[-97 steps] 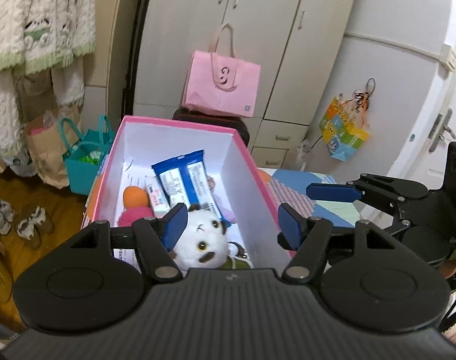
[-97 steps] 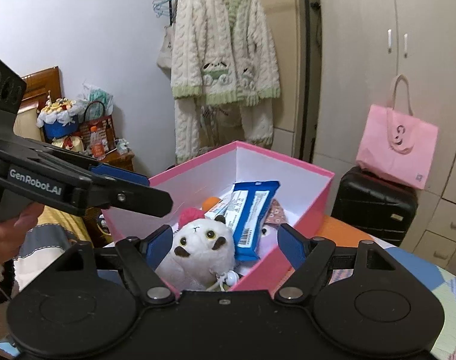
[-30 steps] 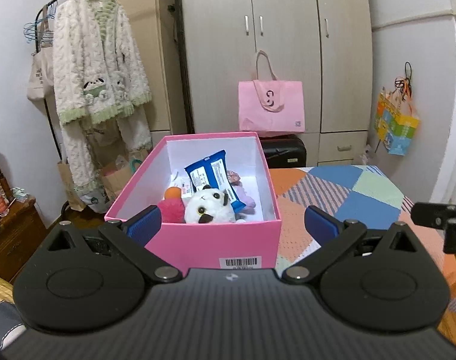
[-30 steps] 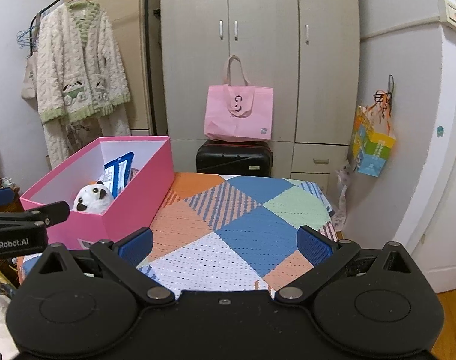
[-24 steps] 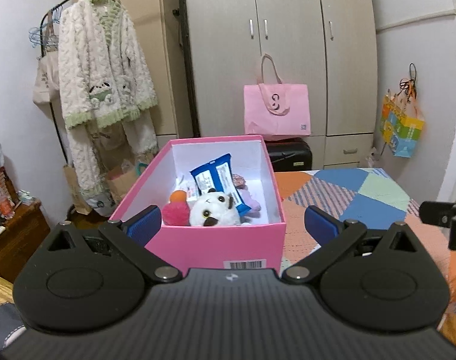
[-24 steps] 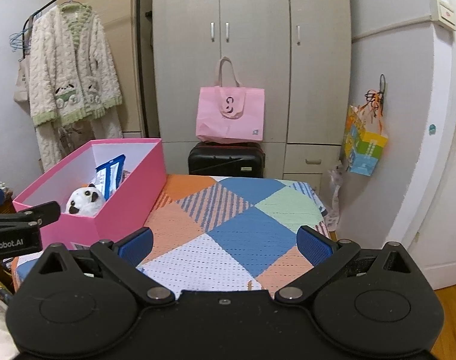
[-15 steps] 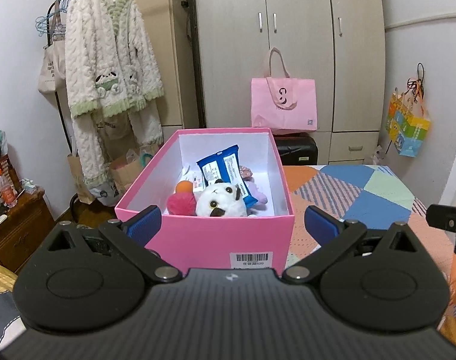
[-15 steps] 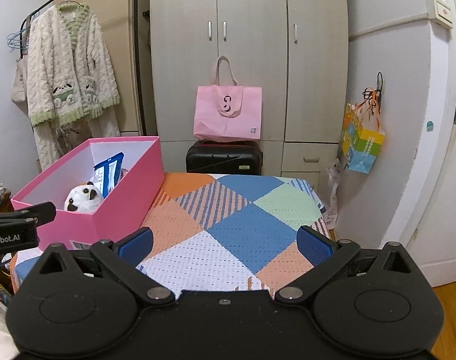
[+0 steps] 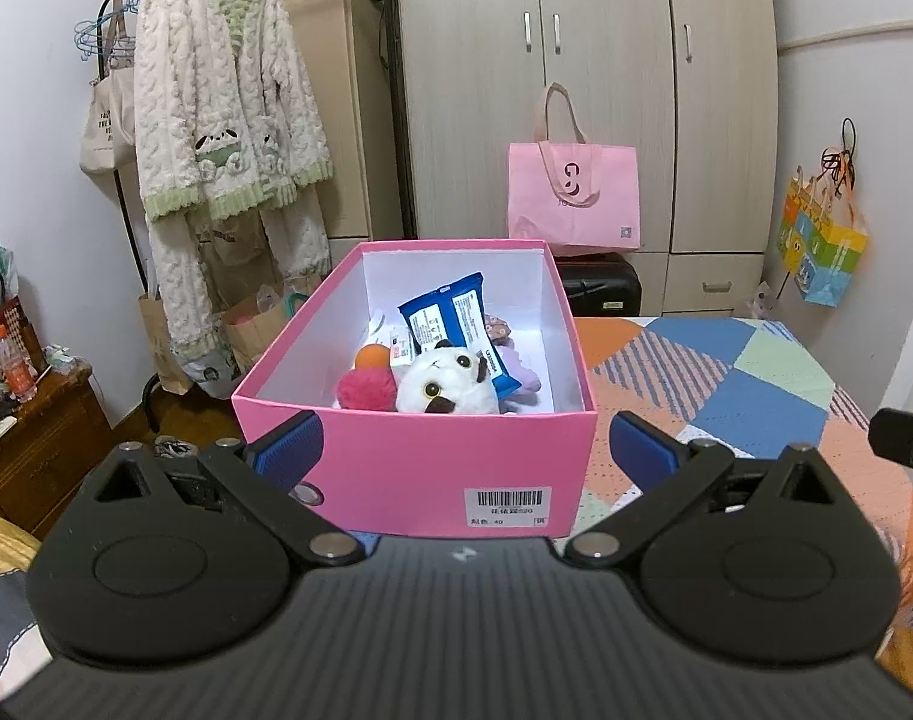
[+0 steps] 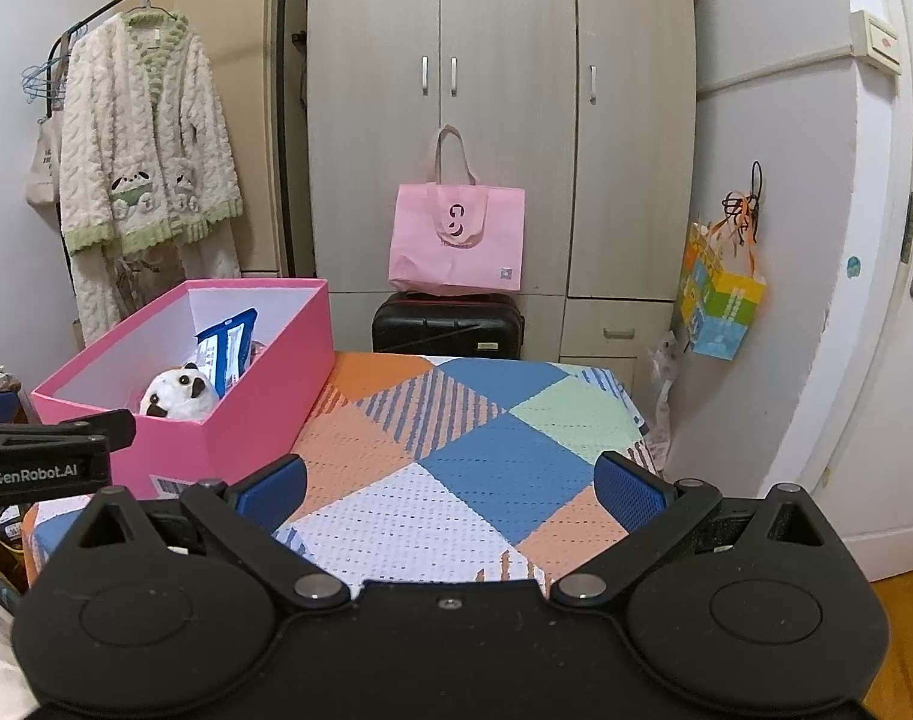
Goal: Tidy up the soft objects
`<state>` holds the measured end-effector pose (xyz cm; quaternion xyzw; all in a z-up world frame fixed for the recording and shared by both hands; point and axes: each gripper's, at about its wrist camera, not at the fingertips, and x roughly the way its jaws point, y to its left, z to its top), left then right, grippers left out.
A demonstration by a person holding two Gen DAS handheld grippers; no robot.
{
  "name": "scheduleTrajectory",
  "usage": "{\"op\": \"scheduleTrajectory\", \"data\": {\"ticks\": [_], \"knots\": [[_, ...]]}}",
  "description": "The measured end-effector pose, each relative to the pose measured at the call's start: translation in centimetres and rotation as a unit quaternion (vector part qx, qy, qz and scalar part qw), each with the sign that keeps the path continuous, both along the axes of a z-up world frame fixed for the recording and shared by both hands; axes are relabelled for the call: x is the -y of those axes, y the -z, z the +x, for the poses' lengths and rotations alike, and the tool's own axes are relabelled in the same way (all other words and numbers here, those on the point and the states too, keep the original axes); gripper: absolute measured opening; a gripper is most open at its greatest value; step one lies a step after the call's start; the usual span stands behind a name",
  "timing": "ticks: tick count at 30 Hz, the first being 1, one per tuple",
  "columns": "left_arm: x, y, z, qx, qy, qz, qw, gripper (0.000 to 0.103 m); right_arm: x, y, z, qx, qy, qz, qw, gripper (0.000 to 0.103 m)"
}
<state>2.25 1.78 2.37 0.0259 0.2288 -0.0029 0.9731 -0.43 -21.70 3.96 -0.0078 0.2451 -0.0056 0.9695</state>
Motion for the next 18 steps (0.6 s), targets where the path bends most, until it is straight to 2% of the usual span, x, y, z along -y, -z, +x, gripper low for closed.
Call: {"op": "scheduleTrajectory", "data": {"ticks": [8, 18], "knots": [[-0.39, -0.1, -0.28, 0.009, -0.006, -0.007, 0.9999, 0.103, -0.41, 0.19, -0.11, 0.003, 0.004, -0.017, 1.0, 0.103], [-0.08, -0.07, -0.74, 0.017, 0.003, 0.002, 0.9998, 0.103, -0.38, 0.24, -0.18, 0.005, 0.009, -0.018, 1.0, 0.103]]}}
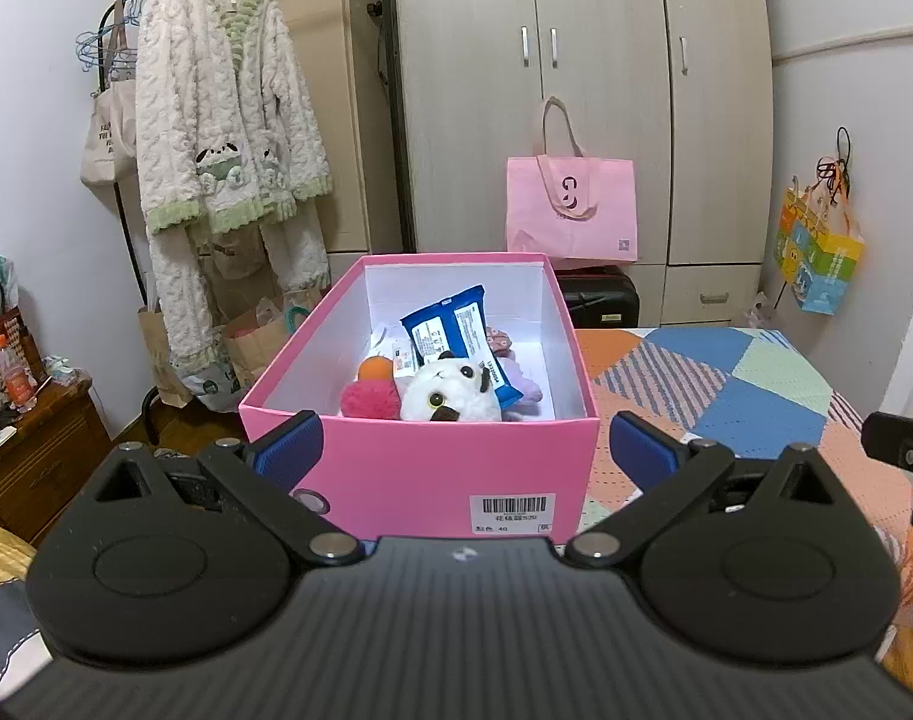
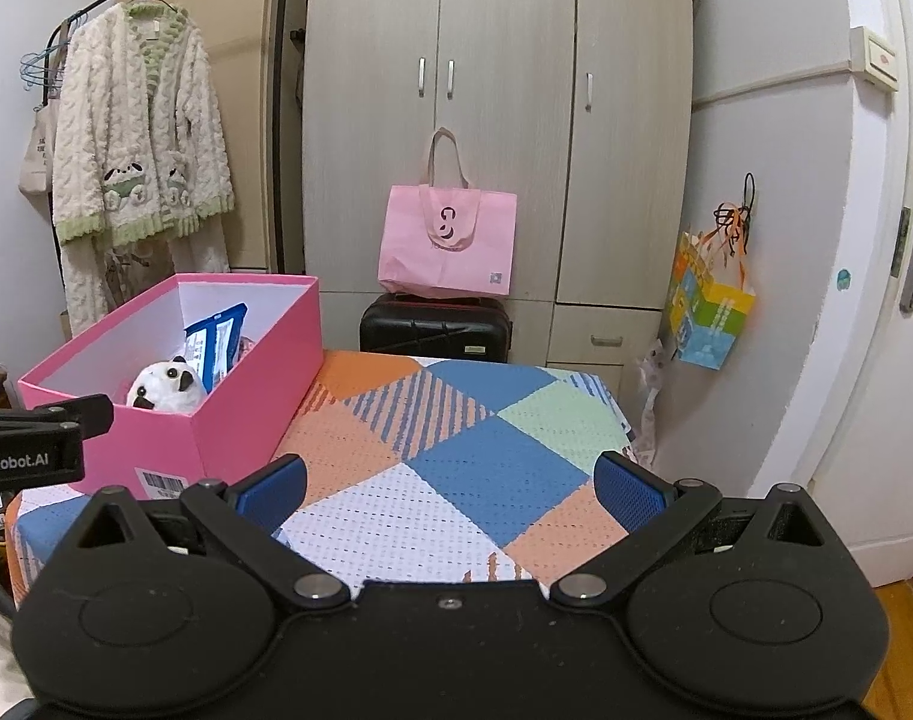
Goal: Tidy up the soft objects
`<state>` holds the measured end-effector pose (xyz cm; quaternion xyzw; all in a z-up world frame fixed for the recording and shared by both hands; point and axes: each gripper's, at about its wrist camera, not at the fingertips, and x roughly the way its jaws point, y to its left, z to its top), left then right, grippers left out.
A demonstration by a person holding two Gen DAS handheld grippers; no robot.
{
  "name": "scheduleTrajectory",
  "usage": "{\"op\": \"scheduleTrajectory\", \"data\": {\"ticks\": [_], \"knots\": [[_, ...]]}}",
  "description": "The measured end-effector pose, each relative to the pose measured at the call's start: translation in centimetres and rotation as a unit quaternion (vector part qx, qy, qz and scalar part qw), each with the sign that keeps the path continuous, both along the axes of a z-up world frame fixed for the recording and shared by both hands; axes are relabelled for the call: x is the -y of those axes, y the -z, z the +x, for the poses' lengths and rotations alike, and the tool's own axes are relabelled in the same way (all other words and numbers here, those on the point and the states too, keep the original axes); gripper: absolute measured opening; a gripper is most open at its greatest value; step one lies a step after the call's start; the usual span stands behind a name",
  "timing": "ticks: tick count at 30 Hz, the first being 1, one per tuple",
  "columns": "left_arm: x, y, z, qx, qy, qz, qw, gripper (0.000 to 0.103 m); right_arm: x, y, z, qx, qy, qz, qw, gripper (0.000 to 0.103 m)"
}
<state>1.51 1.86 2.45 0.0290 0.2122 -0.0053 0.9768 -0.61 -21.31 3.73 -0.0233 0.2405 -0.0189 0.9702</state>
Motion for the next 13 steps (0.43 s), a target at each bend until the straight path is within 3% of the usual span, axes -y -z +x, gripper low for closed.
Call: {"op": "scheduleTrajectory", "data": {"ticks": [13], "knots": [[-0.14, -0.03, 0.14, 0.002, -0.008, 0.003, 1.0, 0.103, 0.6, 0.1, 0.47, -0.002, 0.004, 0.01, 1.0, 0.103]]}}
